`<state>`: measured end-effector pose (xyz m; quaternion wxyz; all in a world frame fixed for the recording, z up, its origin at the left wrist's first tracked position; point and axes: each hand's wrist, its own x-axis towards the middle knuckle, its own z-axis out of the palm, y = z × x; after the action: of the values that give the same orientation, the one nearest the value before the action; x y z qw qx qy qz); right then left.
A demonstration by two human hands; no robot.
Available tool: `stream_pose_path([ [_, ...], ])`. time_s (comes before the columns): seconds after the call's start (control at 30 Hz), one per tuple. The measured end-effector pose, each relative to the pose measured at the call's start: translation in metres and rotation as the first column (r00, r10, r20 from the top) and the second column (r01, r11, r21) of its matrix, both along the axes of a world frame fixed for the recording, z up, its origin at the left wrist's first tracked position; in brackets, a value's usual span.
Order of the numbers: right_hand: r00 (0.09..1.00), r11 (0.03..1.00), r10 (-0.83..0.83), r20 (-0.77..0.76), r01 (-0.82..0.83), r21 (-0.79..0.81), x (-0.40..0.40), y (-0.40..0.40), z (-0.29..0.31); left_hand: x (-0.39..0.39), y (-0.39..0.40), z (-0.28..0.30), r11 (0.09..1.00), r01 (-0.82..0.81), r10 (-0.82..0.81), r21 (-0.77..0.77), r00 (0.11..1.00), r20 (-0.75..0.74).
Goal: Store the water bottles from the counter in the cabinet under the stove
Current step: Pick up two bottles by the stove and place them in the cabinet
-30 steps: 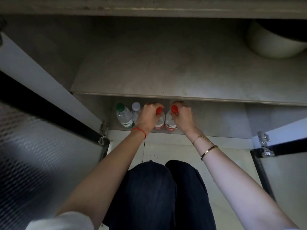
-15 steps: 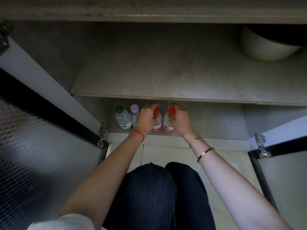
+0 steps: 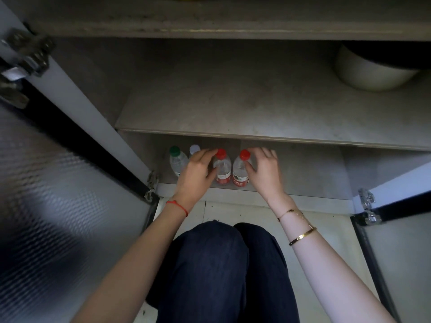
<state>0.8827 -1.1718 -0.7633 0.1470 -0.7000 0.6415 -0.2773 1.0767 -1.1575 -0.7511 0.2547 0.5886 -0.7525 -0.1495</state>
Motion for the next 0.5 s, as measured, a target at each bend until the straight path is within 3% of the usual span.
stream_pose_path([
  [0.5, 0.998, 0.987, 0.063, 0.000, -0.063, -0.146, 0.004, 0.030, 0.062, 0.035, 0.046, 0.061, 0.969, -0.169, 0.161, -0.181, 0.985, -0.054],
])
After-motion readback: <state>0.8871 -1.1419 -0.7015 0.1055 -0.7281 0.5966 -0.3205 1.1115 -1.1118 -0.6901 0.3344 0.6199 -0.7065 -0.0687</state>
